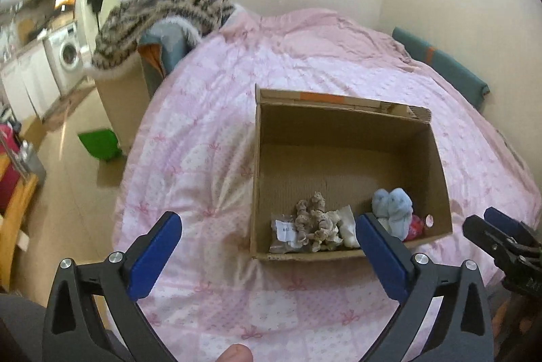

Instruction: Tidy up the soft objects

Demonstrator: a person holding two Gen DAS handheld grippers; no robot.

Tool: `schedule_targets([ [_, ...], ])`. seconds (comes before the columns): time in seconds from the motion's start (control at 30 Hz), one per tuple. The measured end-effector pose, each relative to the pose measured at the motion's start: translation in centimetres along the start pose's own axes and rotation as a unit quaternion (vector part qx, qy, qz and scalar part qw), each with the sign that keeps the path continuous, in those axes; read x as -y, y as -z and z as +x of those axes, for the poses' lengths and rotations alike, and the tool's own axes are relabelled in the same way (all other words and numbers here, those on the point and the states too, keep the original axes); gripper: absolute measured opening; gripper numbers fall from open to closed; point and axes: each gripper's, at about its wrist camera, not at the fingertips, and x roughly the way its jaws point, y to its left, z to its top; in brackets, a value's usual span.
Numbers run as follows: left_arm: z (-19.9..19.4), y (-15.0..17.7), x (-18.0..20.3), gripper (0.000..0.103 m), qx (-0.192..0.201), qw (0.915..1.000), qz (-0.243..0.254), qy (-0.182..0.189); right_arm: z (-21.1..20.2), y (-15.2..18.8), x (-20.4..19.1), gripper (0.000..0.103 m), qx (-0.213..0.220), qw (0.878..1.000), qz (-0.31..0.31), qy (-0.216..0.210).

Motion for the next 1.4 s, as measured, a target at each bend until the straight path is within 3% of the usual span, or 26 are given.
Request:
schedule_targets([
  [0.1, -1.2, 1.2, 0.5, 0.102, 0.029, 0.9994, 0.018, -0.004, -0.4, 1.0, -0.3, 0.103, 0.002, 1.000, -0.002, 0.015],
  [0.3, -0.9, 3.5, 0.4, 0.102, -0.021, 0.9993, -0.017, 0.027, -0.2, 3.1, -1.0, 0.103, -0.008, 0.999, -0.003, 0.038],
  [0.37, -0.6, 4.0, 0.7, 0.102, -0.029, 0.9993, -0.013, 0.020, 0.1, 3.6, -1.4, 0.103, -0.018, 0.999, -0.009, 0.039],
  [0.6, 0.1, 4.1, 0.3, 0.102, -0.031, 0.9993, -0.020, -0.002, 0.9, 4.0, -1.1, 0.103, -0.029, 0.998, 0.004, 0.047],
  [1.4, 0.8, 4.3, 0.3, 0.102, -0.046, 0.9987, -0.021, 0.008, 1.0, 4.0, -1.2, 0.103, -0.025, 0.998, -0.001, 0.057],
])
